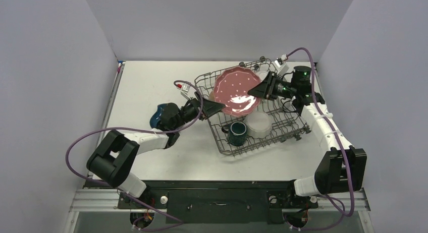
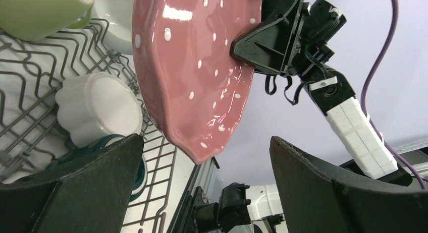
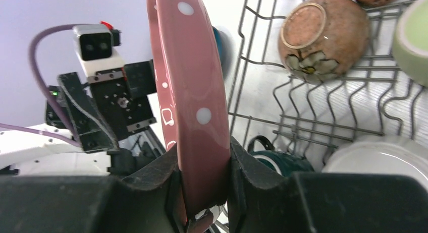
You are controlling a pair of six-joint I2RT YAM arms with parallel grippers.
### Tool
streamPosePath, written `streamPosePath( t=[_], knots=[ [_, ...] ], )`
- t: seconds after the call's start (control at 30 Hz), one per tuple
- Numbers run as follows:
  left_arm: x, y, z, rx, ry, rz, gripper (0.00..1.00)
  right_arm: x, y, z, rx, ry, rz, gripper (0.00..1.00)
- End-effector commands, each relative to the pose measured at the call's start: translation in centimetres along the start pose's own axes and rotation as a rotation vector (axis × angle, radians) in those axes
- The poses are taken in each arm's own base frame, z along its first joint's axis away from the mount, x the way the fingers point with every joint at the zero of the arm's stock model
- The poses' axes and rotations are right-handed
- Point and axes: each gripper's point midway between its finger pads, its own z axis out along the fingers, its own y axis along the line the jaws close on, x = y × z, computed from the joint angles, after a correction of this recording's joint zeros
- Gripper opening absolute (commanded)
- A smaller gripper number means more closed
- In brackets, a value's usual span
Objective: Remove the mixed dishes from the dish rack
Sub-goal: Pick up the plate from the dish rack.
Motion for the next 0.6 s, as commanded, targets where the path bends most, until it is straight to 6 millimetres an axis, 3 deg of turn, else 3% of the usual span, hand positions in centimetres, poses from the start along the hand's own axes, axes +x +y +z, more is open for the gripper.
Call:
streamPosePath(
  t=[0.0, 0.37, 0.43, 0.57],
  knots=[
    [-2.0, -3.0, 1.6, 0.098, -0.073, 0.034, 0.88, -3.2, 7.7, -1.7, -0.259, -0.108, -0.131, 0.00],
    [-3.5, -3.6, 2.6, 0.209, -0.144, -0.091, 0.48, -2.1, 8.2, -0.6, -0.318, -0.069, -0.086, 0.00],
    [-3.7, -3.7, 2.5, 0.225, -0.151, -0.097, 0.28, -1.9, 8.0, -0.4, -0.315, -0.066, -0.082, 0.00],
    [-4.4, -3.5, 1.9, 0.234, -0.173, -0.100, 0.01, -1.8, 7.7, -0.3, -0.307, -0.060, -0.087, 0.06]
  ],
)
